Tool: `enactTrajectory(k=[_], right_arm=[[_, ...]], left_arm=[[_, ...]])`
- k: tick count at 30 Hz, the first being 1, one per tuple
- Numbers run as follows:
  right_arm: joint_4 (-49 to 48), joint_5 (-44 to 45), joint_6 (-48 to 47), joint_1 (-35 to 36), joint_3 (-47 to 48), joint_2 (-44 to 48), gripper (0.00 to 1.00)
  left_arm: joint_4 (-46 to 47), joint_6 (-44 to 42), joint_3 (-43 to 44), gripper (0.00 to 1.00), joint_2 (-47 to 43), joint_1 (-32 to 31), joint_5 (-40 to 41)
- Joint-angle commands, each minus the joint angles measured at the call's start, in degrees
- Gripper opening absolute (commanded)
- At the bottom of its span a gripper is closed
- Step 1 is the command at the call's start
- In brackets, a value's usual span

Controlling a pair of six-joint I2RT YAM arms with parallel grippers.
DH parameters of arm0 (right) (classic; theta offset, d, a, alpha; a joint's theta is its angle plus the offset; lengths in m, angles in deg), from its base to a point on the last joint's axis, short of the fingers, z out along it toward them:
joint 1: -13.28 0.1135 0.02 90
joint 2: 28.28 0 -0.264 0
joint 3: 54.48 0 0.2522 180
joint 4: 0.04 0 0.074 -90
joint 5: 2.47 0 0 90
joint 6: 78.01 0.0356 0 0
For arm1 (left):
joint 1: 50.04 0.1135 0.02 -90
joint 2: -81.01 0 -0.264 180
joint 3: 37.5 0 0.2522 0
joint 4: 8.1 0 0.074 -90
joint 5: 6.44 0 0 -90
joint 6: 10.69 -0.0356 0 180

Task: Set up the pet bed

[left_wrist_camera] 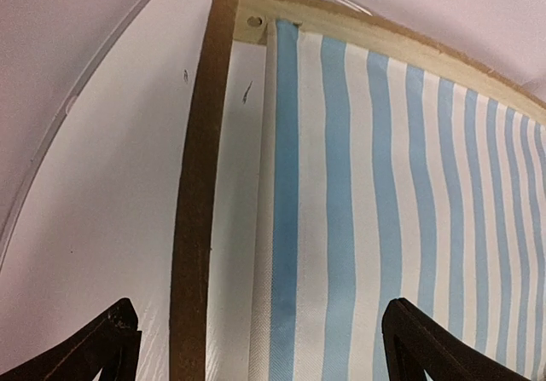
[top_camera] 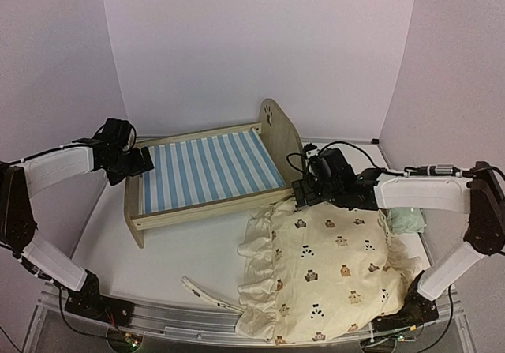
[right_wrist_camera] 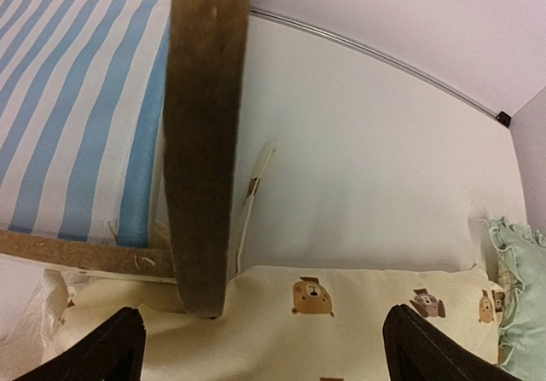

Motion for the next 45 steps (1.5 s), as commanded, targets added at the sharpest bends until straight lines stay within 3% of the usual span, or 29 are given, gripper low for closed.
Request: enactTrajectory(k=[1, 10, 12, 16, 21, 23, 24, 27, 32, 34, 45], right_arm=[[7.0, -1.1, 1.2, 0.3, 1.6, 7.7, 0.98], [22.7, -7.6, 14.2, 0.3, -4.6, 20.7, 0.98], [26.8, -9.0, 15.9, 0.3, -5.8, 22.0, 0.98], [30.2, -18.9, 17.4, 0.3, -8.2, 22.6, 0.98], [30.7, -31.6, 18.1, 0.3, -10.1, 17.2, 0.98], [30.7, -32.2, 18.2, 0.3, -10.8, 15.0, 0.92], [30.3, -32.0, 18.1, 0.3, -11.3, 14.4, 0.83], [28.4, -31.3, 17.6, 0.3, -13.1, 13.7, 0.43], [27.6, -32.0, 17.1, 0.3, -12.8, 15.6, 0.04], [27.7, -32.1, 16.5, 0.3, -11.2, 17.2, 0.0], [34.5, -44.2, 8.8, 0.4, 7.8, 21.9, 0.0]], left_arm=[[-4.5, -0.5, 5.9, 1.0, -4.7, -0.1, 3.0], [-12.4, -1.4, 11.0, 0.99, -12.9, -0.9, -2.8], [-14.3, -2.3, 11.9, 0.99, -13.7, -2.9, -5.0], [-19.2, -1.9, 14.5, 0.97, -13.6, -12.4, -1.6], [-20.3, -1.1, 15.0, 0.97, -13.1, -16.7, -2.4], [-19.9, -1.1, 14.6, 0.96, -12.9, -17.3, -3.1], [-19.7, -1.2, 14.4, 0.96, -12.9, -17.5, -3.3], [-19.2, -1.6, 13.5, 0.95, -12.8, -17.7, -4.4], [-18.6, -2.1, 11.9, 0.94, -13.4, -17.7, -5.5], [-17.8, -2.6, 11.1, 0.94, -13.8, -17.7, -6.4], [-11.6, -6.6, 10.2, 0.91, -13.5, -17.7, -16.1]])
